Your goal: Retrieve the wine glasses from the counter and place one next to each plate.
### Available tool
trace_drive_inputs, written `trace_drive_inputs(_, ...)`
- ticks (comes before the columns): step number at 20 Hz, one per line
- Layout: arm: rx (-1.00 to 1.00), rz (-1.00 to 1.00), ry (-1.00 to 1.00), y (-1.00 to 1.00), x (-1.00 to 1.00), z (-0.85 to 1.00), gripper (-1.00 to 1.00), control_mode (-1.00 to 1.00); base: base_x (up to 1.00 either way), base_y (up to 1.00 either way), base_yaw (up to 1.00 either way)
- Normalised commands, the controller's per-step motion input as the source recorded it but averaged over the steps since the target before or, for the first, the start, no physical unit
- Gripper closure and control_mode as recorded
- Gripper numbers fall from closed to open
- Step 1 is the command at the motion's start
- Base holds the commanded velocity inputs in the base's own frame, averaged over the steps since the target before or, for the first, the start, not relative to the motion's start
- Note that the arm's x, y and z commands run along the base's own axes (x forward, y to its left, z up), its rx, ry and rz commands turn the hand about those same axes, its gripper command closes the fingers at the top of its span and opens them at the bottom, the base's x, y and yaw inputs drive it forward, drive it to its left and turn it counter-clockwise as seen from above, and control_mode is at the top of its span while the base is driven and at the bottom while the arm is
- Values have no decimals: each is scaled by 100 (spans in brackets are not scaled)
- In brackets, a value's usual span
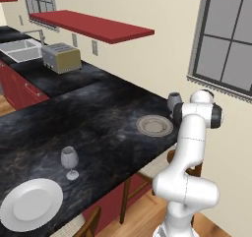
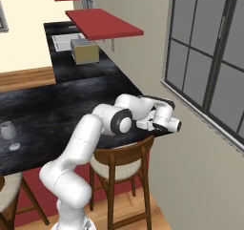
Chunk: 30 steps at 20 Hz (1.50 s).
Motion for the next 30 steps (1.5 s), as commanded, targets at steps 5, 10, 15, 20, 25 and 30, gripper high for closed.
trace_drive_inputs(5,0,4,0,8,0,-30,-100,-100,0,0,0)
trace_drive_inputs(10,0,-1,0,0,-10,0,-100,-100,0,0,0)
trace_drive_inputs(15,0,-7,0,0,-4,0,-100,-100,0,0,0)
trace_drive_inputs(20,0,-10,-1,0,-18,0,-100,-100,0,0,0)
trace_drive_inputs(25,0,-21,0,0,-2,-1,-100,-100,0,0,0)
trace_drive_inputs(30,-2,-17,-1,12,40,0,-100,-100,0,0,0)
